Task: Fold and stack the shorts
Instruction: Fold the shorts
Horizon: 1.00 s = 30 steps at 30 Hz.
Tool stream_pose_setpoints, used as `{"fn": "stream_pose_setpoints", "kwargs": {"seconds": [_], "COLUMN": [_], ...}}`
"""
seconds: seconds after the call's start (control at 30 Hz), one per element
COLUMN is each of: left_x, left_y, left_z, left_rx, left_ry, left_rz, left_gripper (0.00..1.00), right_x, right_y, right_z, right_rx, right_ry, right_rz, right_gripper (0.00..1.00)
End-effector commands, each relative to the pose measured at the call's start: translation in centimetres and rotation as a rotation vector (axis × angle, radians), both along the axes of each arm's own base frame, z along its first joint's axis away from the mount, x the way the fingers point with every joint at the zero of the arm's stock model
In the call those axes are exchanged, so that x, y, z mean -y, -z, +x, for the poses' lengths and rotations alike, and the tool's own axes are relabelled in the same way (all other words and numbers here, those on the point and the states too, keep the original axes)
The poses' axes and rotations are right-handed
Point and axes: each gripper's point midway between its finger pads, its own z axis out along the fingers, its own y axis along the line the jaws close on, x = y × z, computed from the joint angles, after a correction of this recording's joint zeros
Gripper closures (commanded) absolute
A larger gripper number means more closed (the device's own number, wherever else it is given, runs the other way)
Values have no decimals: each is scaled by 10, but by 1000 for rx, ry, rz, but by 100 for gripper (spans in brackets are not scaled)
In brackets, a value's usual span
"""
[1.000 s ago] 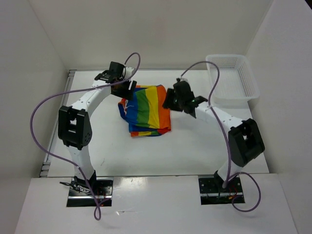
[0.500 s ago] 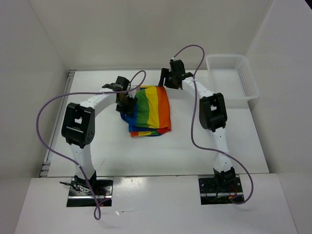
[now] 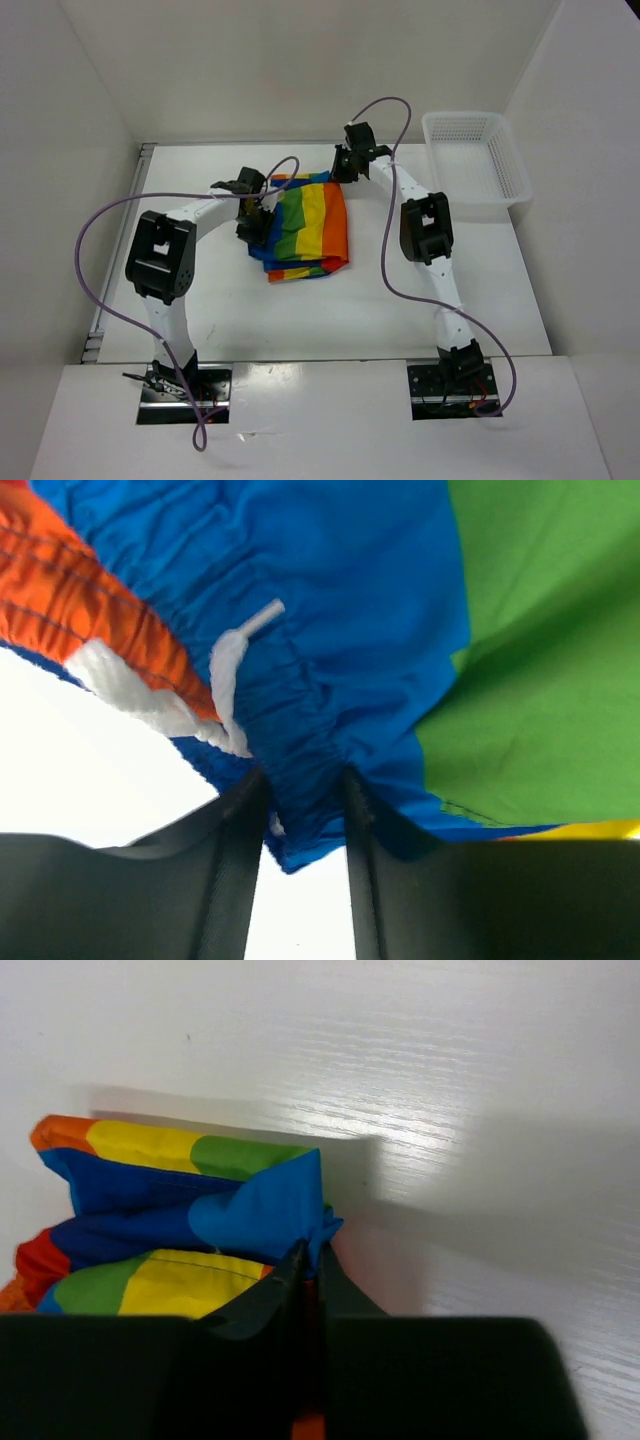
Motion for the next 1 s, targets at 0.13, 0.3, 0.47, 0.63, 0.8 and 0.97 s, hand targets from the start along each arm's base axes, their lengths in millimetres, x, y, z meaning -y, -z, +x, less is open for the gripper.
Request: {"fn": "stream_pose_setpoints", "kwargs": {"seconds": [0.13, 0.3, 0.47, 0.63, 0.8, 0.97], "left_x": [-9, -8, -20, -100, -193, -218], "left_y": [-23, -65, -153, -236, -218, -196], "left_z": [-5, 22, 50, 66, 46, 30], "left_rx": [33, 165, 411, 642, 630, 586], "left_ry": [-9, -25, -78, -250, -451, -543], "left_rz": [36, 31, -38, -91, -51, 65], "left_gripper": [42, 22, 13, 10, 8, 1], "right_x": [25, 48, 93, 168, 273, 281], "right_y": [-47, -138, -195, -288, -289, -270], "right_z": [24, 16, -35, -105, -167, -193], "right_rx": [102, 230, 287, 477, 472, 461], "right_ry": [16, 67, 141, 262, 561, 582], "right_rz": [10, -61, -194, -87, -226, -252], "right_gripper": [29, 11, 0, 0, 0, 0]}}
